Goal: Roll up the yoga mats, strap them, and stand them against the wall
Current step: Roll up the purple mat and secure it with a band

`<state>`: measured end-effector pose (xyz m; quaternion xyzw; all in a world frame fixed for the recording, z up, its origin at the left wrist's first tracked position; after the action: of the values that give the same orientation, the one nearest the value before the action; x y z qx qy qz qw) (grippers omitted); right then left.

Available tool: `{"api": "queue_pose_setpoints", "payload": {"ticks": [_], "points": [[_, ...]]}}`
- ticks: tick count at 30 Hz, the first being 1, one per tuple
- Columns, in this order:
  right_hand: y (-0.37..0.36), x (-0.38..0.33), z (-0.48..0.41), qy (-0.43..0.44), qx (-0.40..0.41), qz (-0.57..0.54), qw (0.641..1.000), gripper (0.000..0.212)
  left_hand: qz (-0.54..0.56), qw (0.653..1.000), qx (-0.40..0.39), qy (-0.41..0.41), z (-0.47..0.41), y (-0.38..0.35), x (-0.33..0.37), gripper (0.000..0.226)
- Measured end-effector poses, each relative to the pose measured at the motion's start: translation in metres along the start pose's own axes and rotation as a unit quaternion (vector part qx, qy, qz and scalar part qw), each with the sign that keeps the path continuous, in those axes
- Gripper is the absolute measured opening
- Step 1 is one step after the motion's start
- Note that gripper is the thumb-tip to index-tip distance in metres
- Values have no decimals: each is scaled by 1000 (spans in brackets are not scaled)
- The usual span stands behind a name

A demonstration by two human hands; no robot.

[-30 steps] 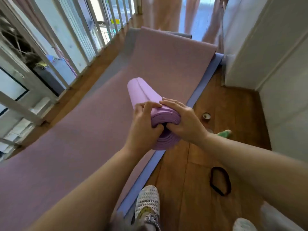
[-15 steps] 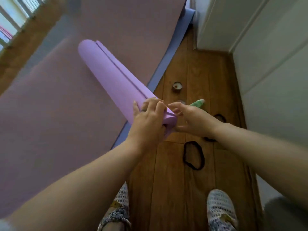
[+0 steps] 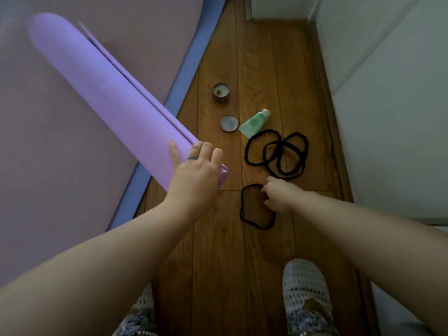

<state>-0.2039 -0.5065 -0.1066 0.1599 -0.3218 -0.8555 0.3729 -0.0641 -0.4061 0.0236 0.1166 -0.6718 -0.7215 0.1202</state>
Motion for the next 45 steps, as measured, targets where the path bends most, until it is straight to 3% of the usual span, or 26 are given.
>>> {"api": "queue_pose_setpoints", "payload": {"ticks": [3, 6, 10, 14, 18, 21, 25, 31, 37, 42, 45], "points": [[15, -1, 2, 28, 36, -1, 999, 38, -1, 1000, -7, -9, 4, 1, -1, 46], [53, -11, 23, 62, 87, 16, 994, 44, -2, 1000, 6, -11, 9, 24, -8, 47], [135, -31, 72, 112, 217, 28, 969, 36, 3, 998, 63, 4, 18, 89, -32, 40], [213, -52, 146, 156, 353, 28, 922, 33, 40, 989, 110, 86, 40, 176, -71, 54], [271, -62, 242, 168, 497, -102, 845, 26, 106, 965, 176, 160, 85, 268, -109, 62], [295, -76, 319, 206, 543, -148, 801, 25, 131, 948, 229, 178, 128, 336, -120, 56], [320, -106, 425, 247, 572, -146, 768, 24, 167, 928, 271, 193, 193, 412, -116, 51], [326, -152, 559, 294, 540, -195, 764, 17, 243, 931, 230, 144, 278, 470, -66, 31], [296, -181, 621, 316, 404, -213, 832, 22, 275, 951, 116, 75, 326, 489, -19, 34], [255, -191, 623, 291, 275, -199, 894, 32, 222, 972, 61, 37, 346, 484, 14, 40], [225, -196, 623, 273, 199, -191, 922, 26, 203, 979, 34, 8, 353, 471, 33, 44]]}}
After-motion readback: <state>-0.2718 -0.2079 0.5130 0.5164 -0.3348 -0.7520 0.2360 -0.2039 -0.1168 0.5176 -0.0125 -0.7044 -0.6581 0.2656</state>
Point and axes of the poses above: each hand's wrist, its own z-axis away from the middle knuckle, its own y-axis out of the back of the hand, x = y × z, the point moved 7 cm from there along -z, towards the middle knuckle, and after that the axes turned 4 degrees about x, right-handed, at the moved point
